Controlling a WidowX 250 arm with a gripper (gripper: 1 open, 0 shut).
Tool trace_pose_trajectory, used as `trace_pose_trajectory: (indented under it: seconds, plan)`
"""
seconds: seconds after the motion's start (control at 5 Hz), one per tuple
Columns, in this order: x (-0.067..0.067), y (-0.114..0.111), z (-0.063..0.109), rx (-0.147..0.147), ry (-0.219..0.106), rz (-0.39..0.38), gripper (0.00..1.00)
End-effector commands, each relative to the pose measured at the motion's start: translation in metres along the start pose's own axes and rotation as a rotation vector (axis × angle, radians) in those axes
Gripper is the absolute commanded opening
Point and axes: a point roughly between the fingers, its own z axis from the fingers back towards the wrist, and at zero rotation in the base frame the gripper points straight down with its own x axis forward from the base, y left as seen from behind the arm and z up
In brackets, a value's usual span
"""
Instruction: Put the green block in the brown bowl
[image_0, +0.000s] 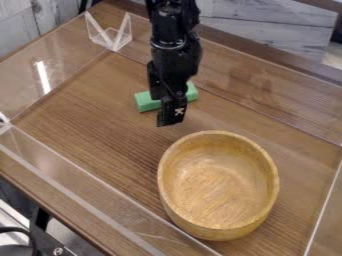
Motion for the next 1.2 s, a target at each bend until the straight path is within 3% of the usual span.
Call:
trace_pose_trajectory:
  seconds: [0.0,0.6,0.8,1.0]
  plan:
    - [0.0032,0.0088,0.0057,0.03,-0.038,0.011,1.0]
    - [0.0056,0.0131,-0.0007,0.028,-0.06,0.03,1.0]
    - [0.006,0.0133,-0.0037,0.023,-0.063,0.038,0.0]
    - [0.0052,0.0108,-0.0035,0.008,-0.061,0.055,0.0]
